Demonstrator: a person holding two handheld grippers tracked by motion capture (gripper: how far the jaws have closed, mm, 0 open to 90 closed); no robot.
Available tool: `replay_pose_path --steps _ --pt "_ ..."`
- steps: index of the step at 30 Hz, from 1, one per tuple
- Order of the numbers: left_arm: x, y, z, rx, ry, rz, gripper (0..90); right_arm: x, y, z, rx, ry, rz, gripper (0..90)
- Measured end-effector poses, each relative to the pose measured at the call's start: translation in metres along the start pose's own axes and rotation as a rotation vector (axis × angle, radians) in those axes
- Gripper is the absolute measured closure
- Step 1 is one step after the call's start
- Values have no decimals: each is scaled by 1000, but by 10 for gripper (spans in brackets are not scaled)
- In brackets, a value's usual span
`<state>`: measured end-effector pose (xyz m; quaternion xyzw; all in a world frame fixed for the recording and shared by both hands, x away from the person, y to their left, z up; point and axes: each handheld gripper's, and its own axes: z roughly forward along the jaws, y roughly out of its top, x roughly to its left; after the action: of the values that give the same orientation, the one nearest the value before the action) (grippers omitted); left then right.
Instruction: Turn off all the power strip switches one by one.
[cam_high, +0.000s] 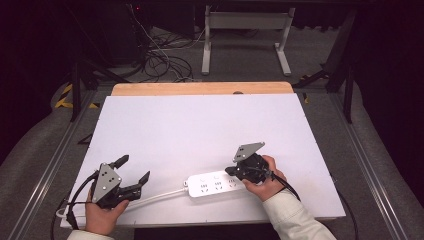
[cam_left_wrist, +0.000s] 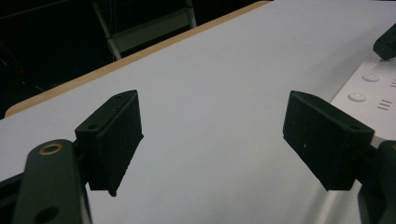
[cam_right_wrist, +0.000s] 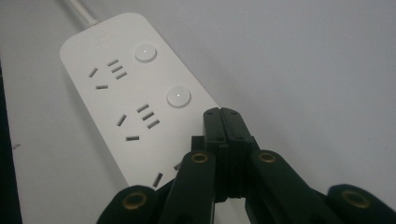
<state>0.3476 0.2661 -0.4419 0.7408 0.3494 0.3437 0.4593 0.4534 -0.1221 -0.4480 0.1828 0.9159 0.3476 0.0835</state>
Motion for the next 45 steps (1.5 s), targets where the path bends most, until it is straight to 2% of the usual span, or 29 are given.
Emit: replay_pose_path --steps 5,15,20,25,28,40,43,44,45 --pt "0 0 0 1 1 4 203 1 -2 2 5 -1 6 900" --pt "0 0 0 0 1 5 203 4 -2 4 11 -22 -14 900" --pt "-1 0 0 -2 1 4 203 2 -3 4 6 -14 3 900" --pt "-1 0 -1 -1 0 5 203 3 -3 4 5 -19 -6 900" --pt "-2 0 0 -1 -2 3 203 2 -4 4 8 -9 9 900" --pt "-1 0 -1 -2 0 1 203 2 -3 5 16 -17 14 900" --pt "-1 0 -1 -1 0 -3 203 3 -4 4 4 -18 24 900" --pt "0 -1 -1 -1 -1 -6 203 4 -5 0 -21 -21 17 900" --pt "0 -1 -1 0 -1 -6 203 5 -4 -2 -22 -47 -2 900"
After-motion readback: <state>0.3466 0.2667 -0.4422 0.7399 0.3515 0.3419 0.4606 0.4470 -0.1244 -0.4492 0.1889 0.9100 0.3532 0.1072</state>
